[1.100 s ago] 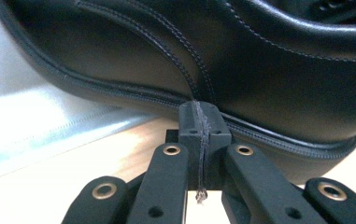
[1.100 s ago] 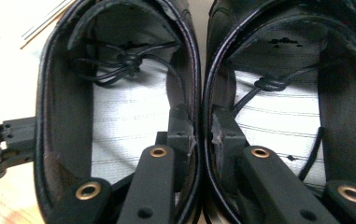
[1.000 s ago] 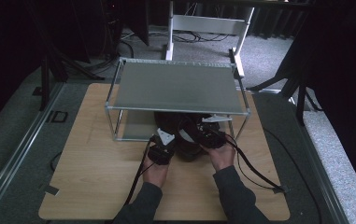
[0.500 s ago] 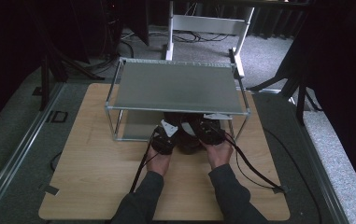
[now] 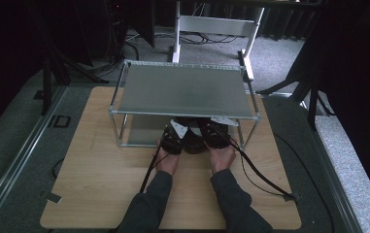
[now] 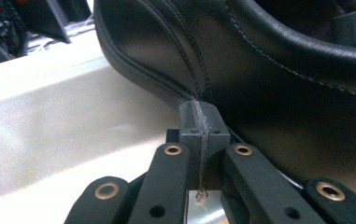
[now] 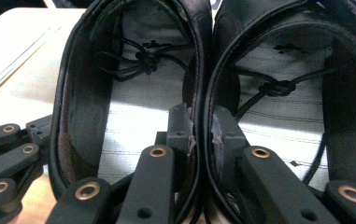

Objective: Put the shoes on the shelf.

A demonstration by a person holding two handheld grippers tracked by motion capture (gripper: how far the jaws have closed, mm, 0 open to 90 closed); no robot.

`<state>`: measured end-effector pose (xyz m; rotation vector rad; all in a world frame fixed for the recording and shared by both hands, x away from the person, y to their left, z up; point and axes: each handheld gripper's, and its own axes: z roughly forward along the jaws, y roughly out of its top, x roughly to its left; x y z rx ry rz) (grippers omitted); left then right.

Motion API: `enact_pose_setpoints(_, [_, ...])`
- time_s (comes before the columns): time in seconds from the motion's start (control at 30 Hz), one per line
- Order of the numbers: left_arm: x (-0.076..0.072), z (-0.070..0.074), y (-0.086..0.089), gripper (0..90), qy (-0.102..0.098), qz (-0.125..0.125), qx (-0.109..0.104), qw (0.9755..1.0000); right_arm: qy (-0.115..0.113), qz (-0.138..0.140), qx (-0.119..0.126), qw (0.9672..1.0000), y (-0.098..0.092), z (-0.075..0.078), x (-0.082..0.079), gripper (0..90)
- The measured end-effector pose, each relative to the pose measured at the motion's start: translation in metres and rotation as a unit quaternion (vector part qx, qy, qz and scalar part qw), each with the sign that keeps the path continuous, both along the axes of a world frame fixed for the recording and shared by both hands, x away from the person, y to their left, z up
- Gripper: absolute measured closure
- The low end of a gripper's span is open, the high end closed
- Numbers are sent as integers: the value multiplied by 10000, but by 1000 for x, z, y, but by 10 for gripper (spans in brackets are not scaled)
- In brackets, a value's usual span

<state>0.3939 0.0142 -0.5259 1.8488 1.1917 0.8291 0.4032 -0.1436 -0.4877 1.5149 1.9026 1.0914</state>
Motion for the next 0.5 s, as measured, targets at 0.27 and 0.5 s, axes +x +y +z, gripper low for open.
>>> enact_pose_setpoints(0.27, [7, -2, 1, 900, -154, 79, 139, 9998, -198, -248, 174, 9993, 7, -7, 0, 799])
enact_pose_setpoints(0.5, [11, -4, -2, 900, -190, 80, 225, 9995, -257, -394, 165, 9988, 10, -11, 1, 794])
